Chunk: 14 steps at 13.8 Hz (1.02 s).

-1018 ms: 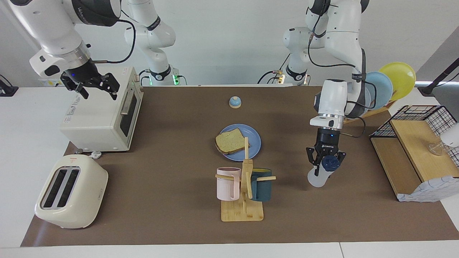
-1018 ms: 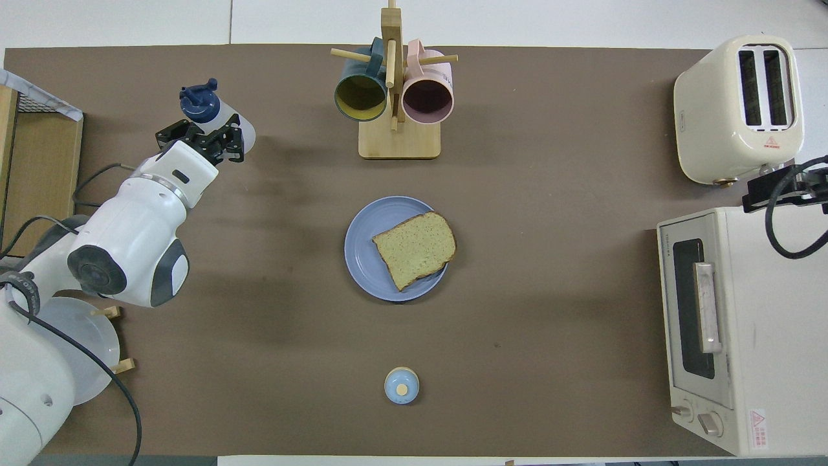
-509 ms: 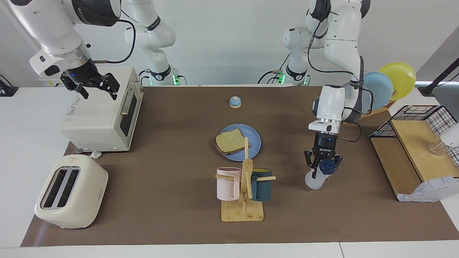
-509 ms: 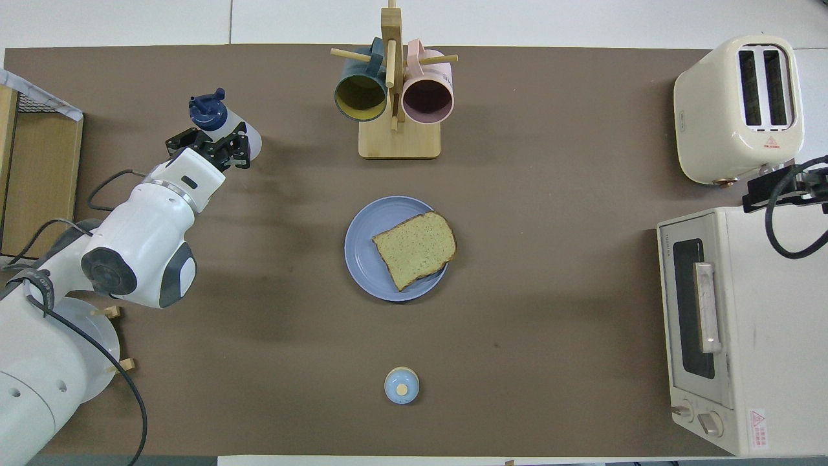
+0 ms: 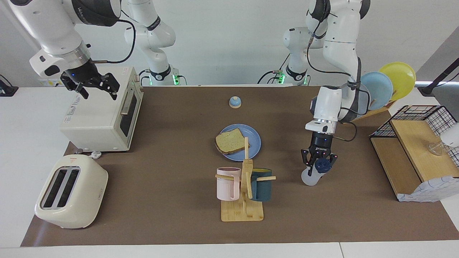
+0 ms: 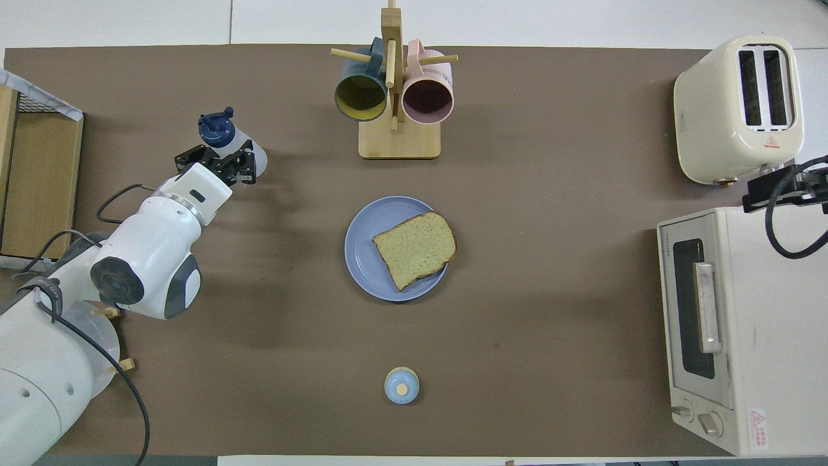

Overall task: Put bread on plate and add seasoning
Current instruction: 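Lower the bottle upright onto the table and open the left gripper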

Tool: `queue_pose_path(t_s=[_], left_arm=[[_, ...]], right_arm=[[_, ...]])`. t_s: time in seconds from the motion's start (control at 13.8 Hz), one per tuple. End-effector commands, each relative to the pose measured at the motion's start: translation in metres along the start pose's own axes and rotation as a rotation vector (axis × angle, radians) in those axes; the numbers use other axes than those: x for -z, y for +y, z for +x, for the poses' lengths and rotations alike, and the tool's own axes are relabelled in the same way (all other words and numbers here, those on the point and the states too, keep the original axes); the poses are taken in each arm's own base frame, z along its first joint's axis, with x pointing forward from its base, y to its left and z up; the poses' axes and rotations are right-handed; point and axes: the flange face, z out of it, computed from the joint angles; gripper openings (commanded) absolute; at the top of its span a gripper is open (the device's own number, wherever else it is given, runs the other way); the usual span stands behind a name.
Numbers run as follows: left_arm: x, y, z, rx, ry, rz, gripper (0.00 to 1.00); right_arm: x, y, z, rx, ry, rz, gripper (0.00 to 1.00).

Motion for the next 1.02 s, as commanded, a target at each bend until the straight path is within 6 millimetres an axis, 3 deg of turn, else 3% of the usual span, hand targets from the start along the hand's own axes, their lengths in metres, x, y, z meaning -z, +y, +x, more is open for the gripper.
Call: queue_pose_path(t_s=[0.0, 0.58, 0.8, 0.95], left_arm=[[0.0096, 0.0013, -0.0009, -0.013, 0.015, -0.007, 0.00], [0.0109, -0.0012, -0.0030, -0.080, 0.009, -0.018, 0.00], [0.0118, -0.0009, -0.0046, -0.080, 0.006, -0.019, 0.19], [0.0115, -0.0008, -0.0070, -0.080, 0.000, -0.019, 0.44]], right_arm=[[-0.0006, 0.0041, -0.0037, 0.010, 0.004, 0.014, 1.00], [-0.0006, 0.0041, -0.0037, 0.010, 0.004, 0.014, 1.00], [-0.0006, 0.0041, -0.0037, 0.010, 0.004, 0.014, 1.00], [-0.0006, 0.0041, -0.0037, 0.010, 0.004, 0.014, 1.00]])
